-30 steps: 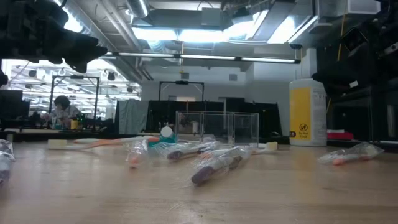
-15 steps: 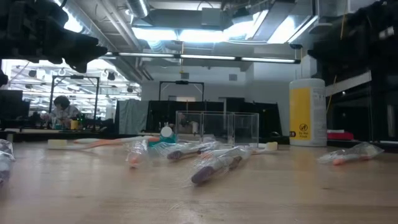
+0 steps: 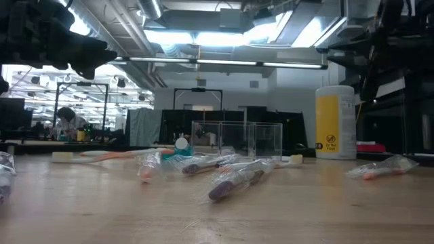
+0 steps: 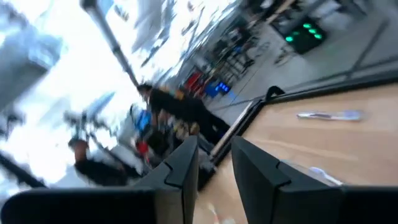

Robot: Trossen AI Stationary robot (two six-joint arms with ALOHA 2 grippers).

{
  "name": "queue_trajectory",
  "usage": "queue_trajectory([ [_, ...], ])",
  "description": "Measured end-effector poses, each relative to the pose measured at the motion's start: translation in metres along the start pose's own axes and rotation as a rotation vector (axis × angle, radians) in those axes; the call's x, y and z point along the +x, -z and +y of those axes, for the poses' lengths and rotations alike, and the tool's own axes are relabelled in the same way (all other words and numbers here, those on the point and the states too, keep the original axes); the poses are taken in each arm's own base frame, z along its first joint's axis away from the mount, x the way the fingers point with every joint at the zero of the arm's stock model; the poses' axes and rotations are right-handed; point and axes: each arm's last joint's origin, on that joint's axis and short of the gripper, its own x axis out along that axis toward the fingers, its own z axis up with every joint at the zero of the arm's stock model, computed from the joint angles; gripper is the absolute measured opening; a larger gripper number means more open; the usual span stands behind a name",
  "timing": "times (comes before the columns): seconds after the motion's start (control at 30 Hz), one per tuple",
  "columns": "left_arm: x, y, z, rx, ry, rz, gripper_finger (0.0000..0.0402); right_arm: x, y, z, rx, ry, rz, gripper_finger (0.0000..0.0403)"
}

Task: Pick & Place toothbrushing station
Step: Put the orange toothbrush into the right section of the transparent organizer

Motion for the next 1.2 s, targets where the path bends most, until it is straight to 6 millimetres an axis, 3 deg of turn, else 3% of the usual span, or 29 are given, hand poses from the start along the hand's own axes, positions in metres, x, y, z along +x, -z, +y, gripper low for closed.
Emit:
queue_trajectory([
  [0.2, -0.001, -0.010, 0.003, 0.003, -0.098, -0.106, 0.0175, -0.001, -0.002, 0.007, 0.231, -0.118, 0.048, 0.0100],
  [0.3, -0.002, -0.021, 0.002, -0.156, -0.090, -0.230, 0.0175, -0.002, -0.006, 0.016, 0.294, -0.220, 0.034, 0.0100],
  [0.43, -0.008, -0.037, 0.002, -0.315, -0.059, -0.413, 0.0175, -0.005, -0.013, 0.026, 0.251, -0.286, -0.086, 0.0100],
  [0.7, -0.032, -0.071, 0.004, -0.348, -0.107, -0.862, 0.0175, -0.004, -0.013, 0.032, 0.159, -0.312, -0.124, 0.0100],
  [0.83, -0.039, -0.078, 0.002, -0.311, -0.031, -0.951, 0.0175, -0.003, -0.013, 0.033, 0.162, -0.330, -0.124, 0.0100],
  [0.97, -0.044, -0.082, -0.002, -0.290, 0.087, -1.004, 0.0175, -0.006, -0.017, 0.040, 0.150, -0.458, -0.120, 0.0100],
  [1.2, -0.056, -0.100, -0.009, -0.106, 0.274, -1.074, 0.0175, -0.017, -0.032, 0.052, 0.039, -0.655, -0.266, 0.0100],
])
